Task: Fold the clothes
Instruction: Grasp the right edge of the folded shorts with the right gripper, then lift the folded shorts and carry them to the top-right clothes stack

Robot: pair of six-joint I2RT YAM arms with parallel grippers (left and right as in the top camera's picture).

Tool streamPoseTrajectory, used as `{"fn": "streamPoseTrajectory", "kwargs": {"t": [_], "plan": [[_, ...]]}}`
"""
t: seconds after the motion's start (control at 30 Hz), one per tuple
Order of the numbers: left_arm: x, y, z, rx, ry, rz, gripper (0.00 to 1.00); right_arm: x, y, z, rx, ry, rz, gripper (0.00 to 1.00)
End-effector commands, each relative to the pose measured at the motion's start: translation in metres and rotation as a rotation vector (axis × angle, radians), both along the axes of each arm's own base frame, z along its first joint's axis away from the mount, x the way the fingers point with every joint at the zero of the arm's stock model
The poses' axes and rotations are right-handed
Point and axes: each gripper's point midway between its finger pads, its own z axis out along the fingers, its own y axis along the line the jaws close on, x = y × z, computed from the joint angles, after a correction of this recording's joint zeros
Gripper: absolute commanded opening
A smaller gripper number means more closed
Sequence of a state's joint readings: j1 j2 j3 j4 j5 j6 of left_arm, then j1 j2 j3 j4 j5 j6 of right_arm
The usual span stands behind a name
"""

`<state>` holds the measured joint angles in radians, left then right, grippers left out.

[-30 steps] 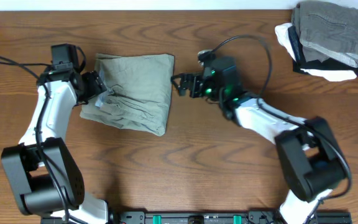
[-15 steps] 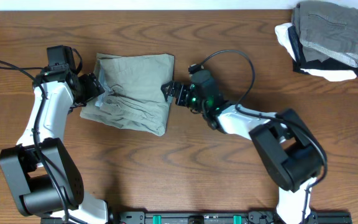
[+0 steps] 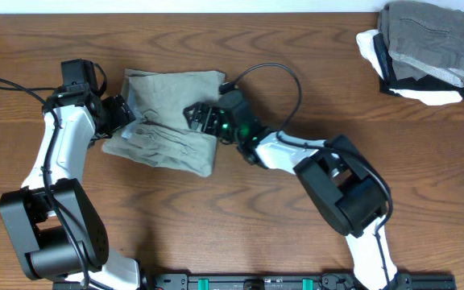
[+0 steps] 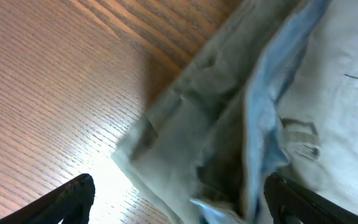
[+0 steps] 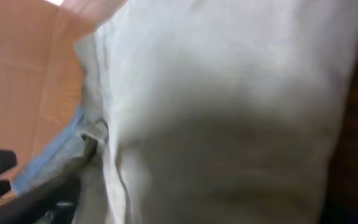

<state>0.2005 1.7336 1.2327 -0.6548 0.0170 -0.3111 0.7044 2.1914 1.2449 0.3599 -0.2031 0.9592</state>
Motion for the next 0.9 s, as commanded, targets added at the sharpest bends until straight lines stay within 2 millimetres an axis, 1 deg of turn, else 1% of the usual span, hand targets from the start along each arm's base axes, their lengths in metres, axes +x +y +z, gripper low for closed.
{"fn": "streamPoseTrajectory", "kwargs": {"t": [0.0,0.03,0.07,0.13,0.17,0.27,0.3,0.4,0.53,0.6,0.67,0.77,0.87], "plan": [[-0.001,0.001,0.003,0.000,-0.001,0.007,0.89,-0.013,0.007,-0.025,-0.036,0.053,0.030,0.63],[-0.002,0.001,0.003,0.000,0.002,0.007,0.88,-0.011,0.005,-0.024,-0.040,0.048,0.032,0.53],[-0.002,0.001,0.003,0.000,0.002,0.007,0.88,-0.010,0.004,-0.024,-0.039,0.046,0.039,0.47],[-0.002,0.001,0.003,0.000,0.002,0.008,0.88,-0.005,-0.001,-0.022,-0.022,0.054,0.044,0.38],[-0.002,0.001,0.003,0.000,0.002,0.008,0.88,-0.002,-0.004,-0.020,-0.005,0.058,0.052,0.30],[-0.002,0.001,0.003,0.000,0.002,0.007,0.88,0.011,-0.014,-0.003,0.076,0.033,0.123,0.07],[-0.002,0.001,0.003,0.000,0.002,0.007,0.89,0.014,-0.018,0.001,0.094,0.031,0.132,0.01],[-0.002,0.001,0.003,0.000,0.002,0.007,0.88,0.031,-0.042,0.015,0.141,0.030,0.131,0.01],[-0.002,0.001,0.003,-0.001,0.002,0.007,0.88,0.051,-0.075,0.040,0.151,-0.048,0.151,0.01],[-0.002,0.001,0.003,-0.001,0.002,0.007,0.89,0.059,-0.093,0.054,0.110,-0.119,0.168,0.01],[-0.002,0.001,0.003,-0.001,0.002,0.007,0.88,0.063,-0.106,0.063,0.060,-0.168,0.174,0.01],[-0.002,0.001,0.003,-0.001,0.004,0.007,0.88,0.070,-0.132,0.078,-0.045,-0.245,0.157,0.01],[-0.003,0.001,0.002,-0.001,0.005,0.008,0.88,0.080,-0.154,0.095,-0.123,-0.324,0.130,0.01]]}}
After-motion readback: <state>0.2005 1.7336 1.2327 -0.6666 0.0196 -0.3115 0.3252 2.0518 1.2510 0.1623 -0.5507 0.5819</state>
